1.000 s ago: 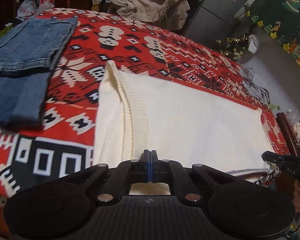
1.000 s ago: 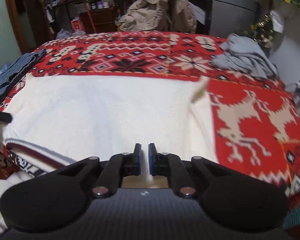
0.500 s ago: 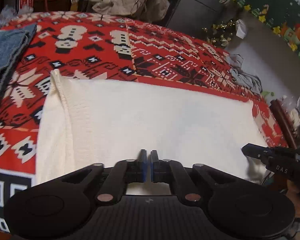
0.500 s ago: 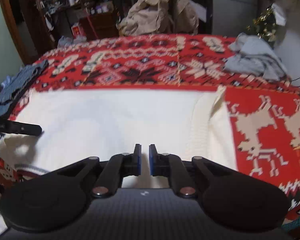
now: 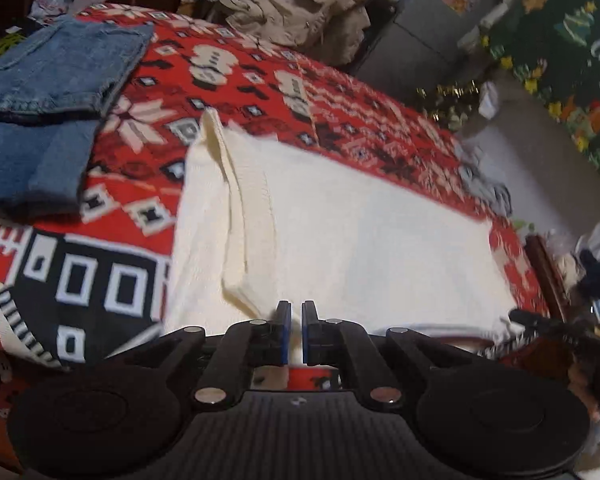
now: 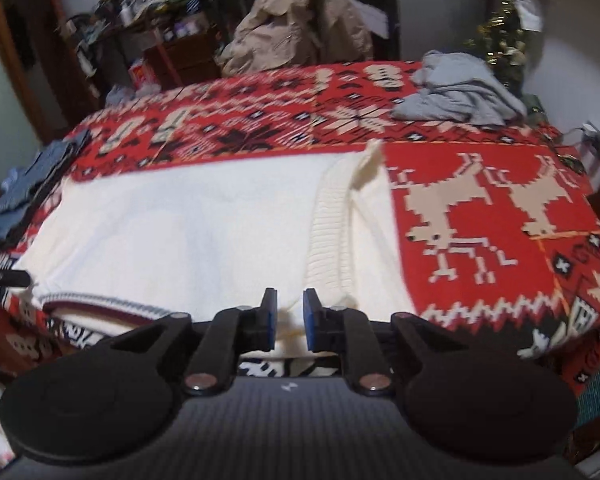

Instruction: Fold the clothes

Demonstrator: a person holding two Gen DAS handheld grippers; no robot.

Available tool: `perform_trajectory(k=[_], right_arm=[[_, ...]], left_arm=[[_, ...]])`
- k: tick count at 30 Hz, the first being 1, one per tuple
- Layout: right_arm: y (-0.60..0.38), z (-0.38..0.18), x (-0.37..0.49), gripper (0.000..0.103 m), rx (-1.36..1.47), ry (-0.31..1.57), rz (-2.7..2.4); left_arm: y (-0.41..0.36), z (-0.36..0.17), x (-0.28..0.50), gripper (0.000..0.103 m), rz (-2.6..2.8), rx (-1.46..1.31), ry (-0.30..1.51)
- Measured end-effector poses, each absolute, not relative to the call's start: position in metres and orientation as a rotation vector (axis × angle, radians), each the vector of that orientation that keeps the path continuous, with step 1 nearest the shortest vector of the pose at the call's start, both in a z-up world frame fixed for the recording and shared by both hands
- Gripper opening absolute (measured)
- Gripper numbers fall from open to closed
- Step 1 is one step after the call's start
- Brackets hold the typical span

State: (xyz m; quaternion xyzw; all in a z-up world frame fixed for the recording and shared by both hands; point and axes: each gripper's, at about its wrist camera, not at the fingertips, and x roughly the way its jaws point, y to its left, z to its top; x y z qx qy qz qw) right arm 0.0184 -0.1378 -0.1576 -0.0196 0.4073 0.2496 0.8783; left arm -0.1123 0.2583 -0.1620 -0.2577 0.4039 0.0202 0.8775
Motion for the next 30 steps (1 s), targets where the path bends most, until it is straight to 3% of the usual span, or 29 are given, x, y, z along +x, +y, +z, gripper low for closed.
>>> perform_trajectory(k=[18, 20, 21, 22, 23, 24, 26, 28, 30], right_arm=[[-0.188, -0.174, 0.031, 0.015, 0.044, 0.905, 0.419], [-0.186, -0.167, 0.026, 0.021, 0.014, 0.907, 0.403], [-0.186, -0.162, 0.023, 0.035, -0.002, 0.892, 0.390], [-0.185, -0.156, 0.019, 0.039, -0.025, 0.872, 0.379], [-0.185, -0.151, 0.015, 0.039, -0.045, 0.853, 0.372], [-0.184, -0.146, 0.013, 0.041, -0.057, 0.843, 0.376], [-0.179, -0.137, 0.008, 0.047, -0.086, 0.823, 0.381], [-0.169, -0.129, 0.002, 0.069, -0.117, 0.801, 0.391], [-0.155, -0.123, -0.004, 0.079, -0.136, 0.771, 0.416]], left_arm=[[0.295, -0.173, -0.142, 0.004, 0.162, -0.591, 0.870], [0.291, -0.166, -0.142, 0.009, 0.176, -0.571, 0.876], [0.288, -0.162, -0.142, 0.017, 0.186, -0.549, 0.880], [0.284, -0.157, -0.141, 0.025, 0.202, -0.524, 0.887], [0.279, -0.153, -0.139, 0.043, 0.225, -0.497, 0.894], [0.275, -0.148, -0.136, 0.050, 0.254, -0.471, 0.897], [0.264, -0.139, -0.130, 0.051, 0.293, -0.419, 0.904], [0.254, -0.132, -0.125, 0.052, 0.295, -0.390, 0.900], [0.241, -0.126, -0.117, 0.056, 0.295, -0.356, 0.891]])
